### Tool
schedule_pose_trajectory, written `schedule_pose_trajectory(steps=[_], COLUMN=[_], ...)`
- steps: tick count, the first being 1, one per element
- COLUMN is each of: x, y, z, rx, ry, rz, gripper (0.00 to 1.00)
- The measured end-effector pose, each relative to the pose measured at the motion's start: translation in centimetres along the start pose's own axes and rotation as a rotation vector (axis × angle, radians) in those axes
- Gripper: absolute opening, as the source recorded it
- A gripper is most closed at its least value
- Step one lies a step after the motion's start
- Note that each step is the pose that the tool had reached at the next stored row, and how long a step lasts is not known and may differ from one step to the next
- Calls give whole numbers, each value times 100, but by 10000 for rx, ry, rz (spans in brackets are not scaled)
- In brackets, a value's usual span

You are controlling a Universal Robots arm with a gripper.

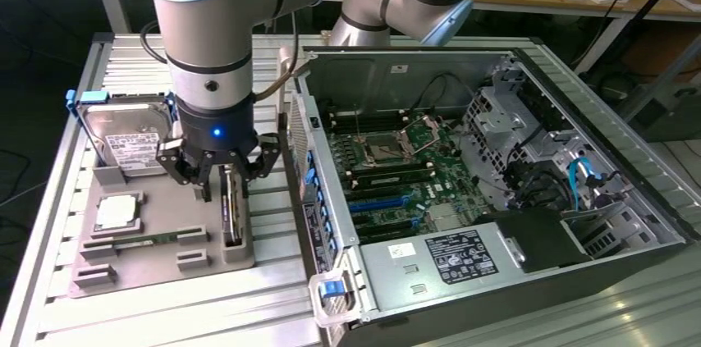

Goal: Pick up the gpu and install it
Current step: 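Pick up the gpu and move the gpu toward the slot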

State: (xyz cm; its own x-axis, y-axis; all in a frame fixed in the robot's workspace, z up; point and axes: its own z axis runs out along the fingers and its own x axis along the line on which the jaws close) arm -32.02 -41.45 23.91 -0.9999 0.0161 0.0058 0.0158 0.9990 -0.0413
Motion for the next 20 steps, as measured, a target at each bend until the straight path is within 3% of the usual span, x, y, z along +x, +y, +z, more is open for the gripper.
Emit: schedule_pose_trajectory(steps=[5,6,15,16,20], x=[0,0,0,0,0], y=[0,0,1,1,1], z=[2,2,15,17,29], rx=[0,0,-1,-1,-1], ry=[0,0,0,-1,-1], rz=[0,0,0,0,0], gripper=[51,43,42,35,35])
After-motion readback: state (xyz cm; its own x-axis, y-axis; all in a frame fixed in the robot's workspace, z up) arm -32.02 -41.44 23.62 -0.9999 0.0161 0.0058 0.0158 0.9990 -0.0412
